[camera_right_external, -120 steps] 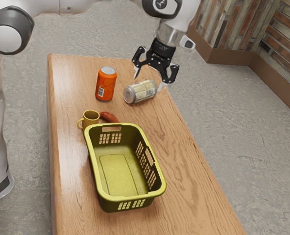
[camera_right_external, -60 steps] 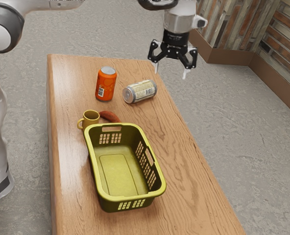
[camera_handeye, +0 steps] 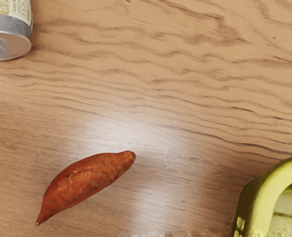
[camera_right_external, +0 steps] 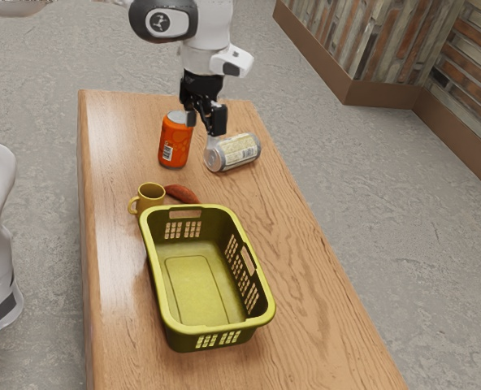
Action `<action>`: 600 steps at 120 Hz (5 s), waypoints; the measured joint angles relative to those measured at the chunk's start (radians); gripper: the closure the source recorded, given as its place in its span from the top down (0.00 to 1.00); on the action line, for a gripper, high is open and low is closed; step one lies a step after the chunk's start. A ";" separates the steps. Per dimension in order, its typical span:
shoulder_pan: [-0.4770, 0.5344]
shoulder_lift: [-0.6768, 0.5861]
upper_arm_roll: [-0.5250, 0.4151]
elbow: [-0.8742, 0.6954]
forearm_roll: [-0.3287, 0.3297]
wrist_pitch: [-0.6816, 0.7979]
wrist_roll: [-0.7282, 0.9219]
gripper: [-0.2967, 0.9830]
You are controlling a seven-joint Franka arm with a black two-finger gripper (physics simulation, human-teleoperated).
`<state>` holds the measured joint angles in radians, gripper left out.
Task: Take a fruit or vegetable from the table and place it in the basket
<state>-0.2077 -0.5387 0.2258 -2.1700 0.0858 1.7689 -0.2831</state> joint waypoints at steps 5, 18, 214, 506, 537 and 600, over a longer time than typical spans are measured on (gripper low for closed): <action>-0.006 -0.006 0.015 -0.025 -0.001 0.007 0.065 0.77; -0.003 -0.072 0.047 -0.145 -0.003 0.020 0.222 0.77; 0.138 -0.010 0.121 -0.253 -0.013 0.155 1.274 0.77; 0.116 0.215 0.118 -0.271 -0.178 0.335 1.394 0.55; 0.114 0.225 0.118 -0.271 -0.201 0.340 1.395 0.49; 0.116 0.258 0.118 -0.267 -0.282 0.360 1.419 0.87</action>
<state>-0.0917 -0.2811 0.3436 -2.4374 -0.1965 2.1289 1.1355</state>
